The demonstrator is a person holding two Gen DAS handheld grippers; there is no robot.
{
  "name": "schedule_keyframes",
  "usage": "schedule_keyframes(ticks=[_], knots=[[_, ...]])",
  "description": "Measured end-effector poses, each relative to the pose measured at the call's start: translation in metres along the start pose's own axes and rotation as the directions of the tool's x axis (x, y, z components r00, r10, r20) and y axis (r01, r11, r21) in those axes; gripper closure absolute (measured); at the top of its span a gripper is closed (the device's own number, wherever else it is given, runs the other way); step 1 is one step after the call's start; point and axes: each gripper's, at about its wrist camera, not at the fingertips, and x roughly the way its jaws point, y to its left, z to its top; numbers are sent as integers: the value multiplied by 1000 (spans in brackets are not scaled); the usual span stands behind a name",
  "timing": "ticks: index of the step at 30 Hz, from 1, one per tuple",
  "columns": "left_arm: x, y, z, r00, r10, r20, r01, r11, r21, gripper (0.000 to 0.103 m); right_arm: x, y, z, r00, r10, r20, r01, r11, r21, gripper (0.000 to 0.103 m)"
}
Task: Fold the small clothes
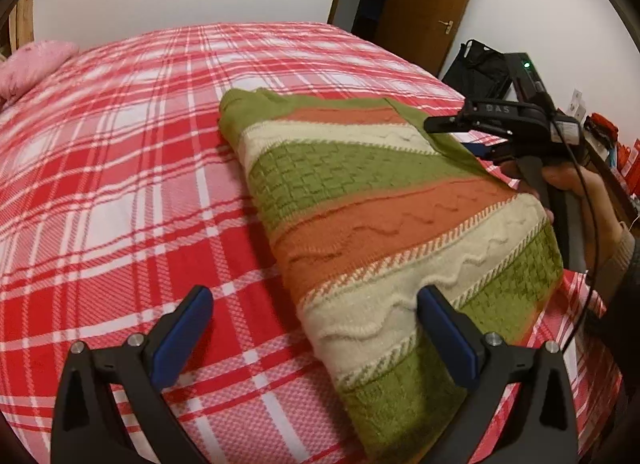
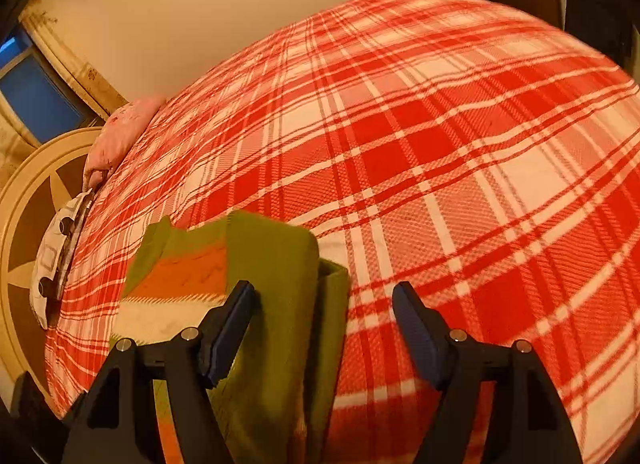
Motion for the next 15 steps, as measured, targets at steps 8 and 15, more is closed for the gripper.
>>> schedule_keyframes(ticks=[8, 15], knots=[[12, 5, 1, 997, -61, -43, 59, 997, -52, 0, 14, -8, 0, 997, 80, 21, -80, 997, 7, 44], [15, -4, 3, 996, -61, -62, 59, 998, -31, 0, 23, -5, -5, 986, 169, 1, -169, 986, 13, 73]])
